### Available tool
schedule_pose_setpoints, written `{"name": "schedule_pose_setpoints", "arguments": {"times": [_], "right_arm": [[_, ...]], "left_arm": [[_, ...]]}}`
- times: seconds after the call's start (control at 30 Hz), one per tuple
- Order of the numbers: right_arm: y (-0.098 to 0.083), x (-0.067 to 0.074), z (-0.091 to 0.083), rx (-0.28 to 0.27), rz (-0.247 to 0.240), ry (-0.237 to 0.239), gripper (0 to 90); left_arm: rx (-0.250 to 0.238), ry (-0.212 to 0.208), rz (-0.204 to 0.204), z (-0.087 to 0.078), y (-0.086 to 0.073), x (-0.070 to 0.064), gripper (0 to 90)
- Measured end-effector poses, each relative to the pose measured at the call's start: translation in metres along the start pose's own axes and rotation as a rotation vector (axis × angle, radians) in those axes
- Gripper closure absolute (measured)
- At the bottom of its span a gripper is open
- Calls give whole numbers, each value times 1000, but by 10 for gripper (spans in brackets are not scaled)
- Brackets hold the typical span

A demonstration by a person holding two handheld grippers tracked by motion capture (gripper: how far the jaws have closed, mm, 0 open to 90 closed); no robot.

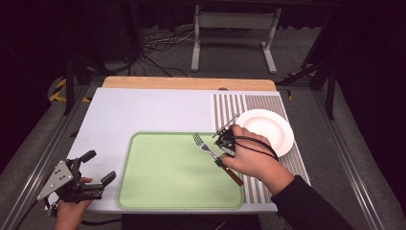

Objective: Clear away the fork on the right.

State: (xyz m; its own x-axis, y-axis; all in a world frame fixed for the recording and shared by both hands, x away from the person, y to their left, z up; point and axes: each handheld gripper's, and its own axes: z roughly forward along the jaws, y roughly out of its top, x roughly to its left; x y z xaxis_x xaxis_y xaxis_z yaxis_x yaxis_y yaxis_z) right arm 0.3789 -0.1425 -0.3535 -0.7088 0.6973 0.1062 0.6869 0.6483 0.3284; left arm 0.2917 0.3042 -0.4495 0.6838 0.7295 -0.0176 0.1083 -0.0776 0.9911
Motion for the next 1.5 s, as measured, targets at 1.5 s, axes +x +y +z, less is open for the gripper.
{"name": "schedule_pose_setpoints", "arguments": {"times": [1.5], "right_arm": [[-2,-11,46,102,226,-76,781]], "left_arm": [[0,0,2,0,0,0,0]]}}
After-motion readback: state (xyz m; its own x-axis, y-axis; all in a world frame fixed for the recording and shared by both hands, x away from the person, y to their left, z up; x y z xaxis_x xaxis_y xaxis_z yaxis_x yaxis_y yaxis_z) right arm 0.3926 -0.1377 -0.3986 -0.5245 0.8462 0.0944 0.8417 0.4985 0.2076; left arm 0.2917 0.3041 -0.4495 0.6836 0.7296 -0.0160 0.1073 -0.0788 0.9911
